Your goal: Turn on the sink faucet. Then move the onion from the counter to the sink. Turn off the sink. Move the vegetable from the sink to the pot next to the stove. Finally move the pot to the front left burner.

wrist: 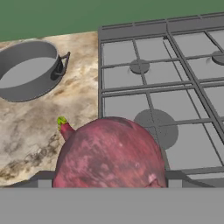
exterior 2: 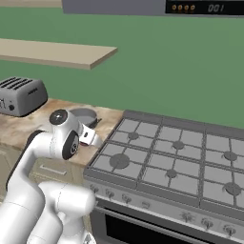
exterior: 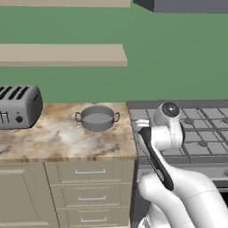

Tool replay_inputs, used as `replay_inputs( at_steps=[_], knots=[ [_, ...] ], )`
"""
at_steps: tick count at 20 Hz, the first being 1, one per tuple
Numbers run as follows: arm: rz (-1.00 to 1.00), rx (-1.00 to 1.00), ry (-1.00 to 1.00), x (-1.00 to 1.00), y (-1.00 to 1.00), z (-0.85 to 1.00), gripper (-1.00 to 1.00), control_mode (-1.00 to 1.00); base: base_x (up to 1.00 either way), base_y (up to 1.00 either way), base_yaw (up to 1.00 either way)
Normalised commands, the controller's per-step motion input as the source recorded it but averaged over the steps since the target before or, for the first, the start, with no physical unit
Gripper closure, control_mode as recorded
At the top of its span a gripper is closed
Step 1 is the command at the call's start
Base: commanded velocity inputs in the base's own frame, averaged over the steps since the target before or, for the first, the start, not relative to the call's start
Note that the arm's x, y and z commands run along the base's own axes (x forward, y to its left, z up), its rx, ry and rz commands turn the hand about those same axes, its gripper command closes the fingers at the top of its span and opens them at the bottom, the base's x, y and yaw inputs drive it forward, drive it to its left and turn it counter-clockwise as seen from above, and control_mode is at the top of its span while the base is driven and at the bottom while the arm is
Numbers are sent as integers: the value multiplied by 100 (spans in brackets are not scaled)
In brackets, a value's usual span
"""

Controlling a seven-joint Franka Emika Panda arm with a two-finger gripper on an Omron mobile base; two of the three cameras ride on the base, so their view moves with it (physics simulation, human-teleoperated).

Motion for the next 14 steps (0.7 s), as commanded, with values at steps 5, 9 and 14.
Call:
replay_inputs(
  at_steps=[5,9,14],
  knots=[
    [0,0,0,0,0,0,100,100,43,24,-13],
    [0,0,0,0,0,0,100,100,34,2,-11],
    [0,0,0,0,0,0,100,100,35,6,-13]
  ],
)
